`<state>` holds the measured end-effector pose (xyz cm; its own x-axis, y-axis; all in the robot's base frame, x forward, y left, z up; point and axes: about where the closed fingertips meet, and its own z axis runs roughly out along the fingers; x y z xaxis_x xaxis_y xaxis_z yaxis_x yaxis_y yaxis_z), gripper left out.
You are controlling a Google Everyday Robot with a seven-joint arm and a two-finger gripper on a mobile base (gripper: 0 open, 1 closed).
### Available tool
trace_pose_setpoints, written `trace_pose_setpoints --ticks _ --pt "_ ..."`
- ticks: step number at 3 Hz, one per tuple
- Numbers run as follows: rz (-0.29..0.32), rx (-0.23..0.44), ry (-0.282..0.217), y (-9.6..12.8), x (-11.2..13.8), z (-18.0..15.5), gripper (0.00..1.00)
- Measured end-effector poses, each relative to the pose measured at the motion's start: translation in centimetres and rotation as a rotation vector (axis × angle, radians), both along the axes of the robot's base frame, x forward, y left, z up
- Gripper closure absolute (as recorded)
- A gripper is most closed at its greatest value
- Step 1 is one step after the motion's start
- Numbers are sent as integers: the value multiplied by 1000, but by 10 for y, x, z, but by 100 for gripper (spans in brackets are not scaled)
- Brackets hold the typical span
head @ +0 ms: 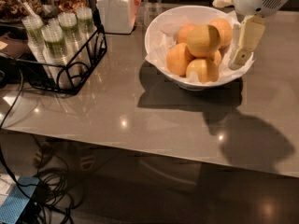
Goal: Pick orange from white bowl
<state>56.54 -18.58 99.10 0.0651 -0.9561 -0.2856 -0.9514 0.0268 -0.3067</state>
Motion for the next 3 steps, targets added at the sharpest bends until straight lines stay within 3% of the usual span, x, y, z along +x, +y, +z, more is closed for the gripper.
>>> trace_pose_setpoints --ticks 1,3 --pt "54 29 31 4 26 -17 0" --pt "80 77 91 3 55 -52 0"
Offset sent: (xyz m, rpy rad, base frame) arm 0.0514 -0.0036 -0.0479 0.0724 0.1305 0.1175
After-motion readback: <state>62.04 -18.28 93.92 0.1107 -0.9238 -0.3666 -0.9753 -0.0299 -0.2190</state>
